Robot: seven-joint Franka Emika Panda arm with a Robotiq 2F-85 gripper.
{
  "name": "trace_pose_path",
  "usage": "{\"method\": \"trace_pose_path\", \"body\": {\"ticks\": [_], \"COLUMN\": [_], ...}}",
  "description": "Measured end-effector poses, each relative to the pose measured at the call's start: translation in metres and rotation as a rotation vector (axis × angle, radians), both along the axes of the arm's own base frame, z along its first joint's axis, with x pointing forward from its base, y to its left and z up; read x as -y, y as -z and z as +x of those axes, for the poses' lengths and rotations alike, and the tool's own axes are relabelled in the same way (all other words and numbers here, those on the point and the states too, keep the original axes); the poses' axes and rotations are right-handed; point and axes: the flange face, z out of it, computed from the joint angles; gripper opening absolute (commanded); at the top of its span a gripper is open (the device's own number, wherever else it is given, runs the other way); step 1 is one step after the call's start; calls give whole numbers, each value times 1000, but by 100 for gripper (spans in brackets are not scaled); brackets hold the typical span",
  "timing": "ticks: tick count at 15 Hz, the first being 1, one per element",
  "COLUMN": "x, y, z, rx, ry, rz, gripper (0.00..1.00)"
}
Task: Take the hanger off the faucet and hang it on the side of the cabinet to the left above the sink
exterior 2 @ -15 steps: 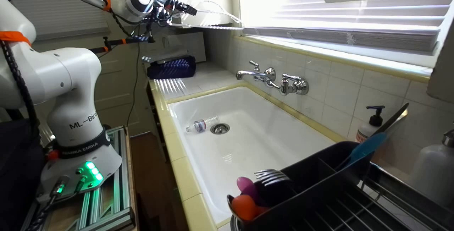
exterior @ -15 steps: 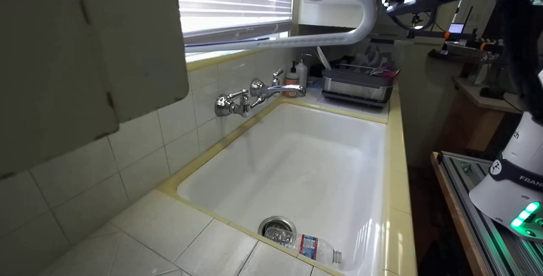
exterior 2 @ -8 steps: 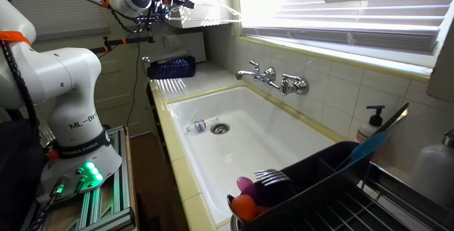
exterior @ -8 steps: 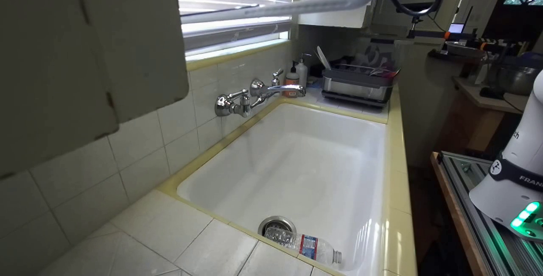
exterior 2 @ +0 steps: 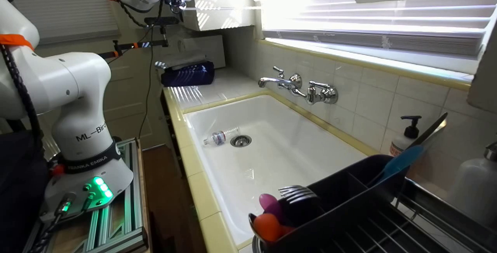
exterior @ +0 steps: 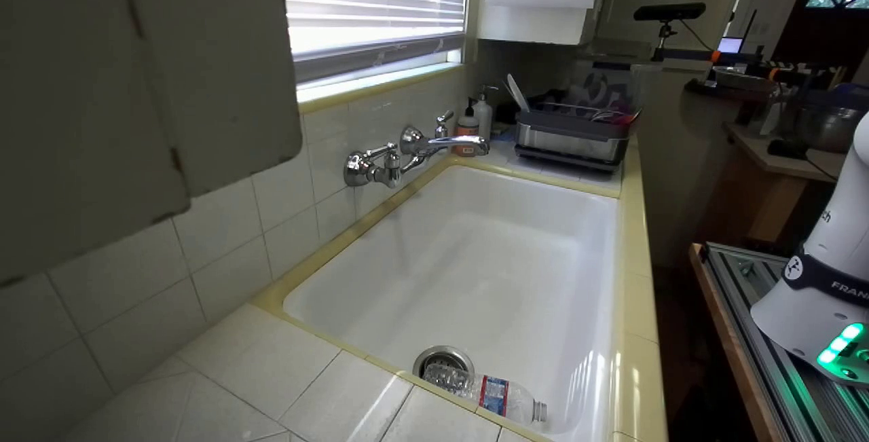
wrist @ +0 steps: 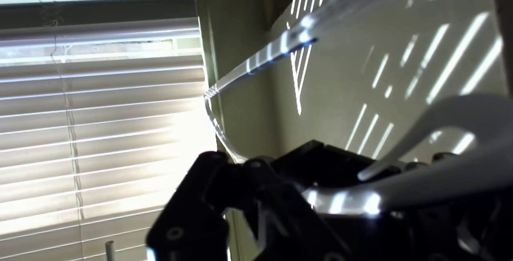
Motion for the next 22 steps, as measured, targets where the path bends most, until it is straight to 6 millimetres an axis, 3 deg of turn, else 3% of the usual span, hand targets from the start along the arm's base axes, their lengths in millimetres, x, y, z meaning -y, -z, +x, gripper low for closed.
{"method": "trace_pose_path", "body": {"ticks": [3,14,22], "x": [-2,-3,-6], "y": [-10,-12,-39], "z": [-1,-1,-6], "rx": [14,21,84], "ry": [-4,-8,-28], "rz": [10,8,-8], "gripper": [0,0,0]}}
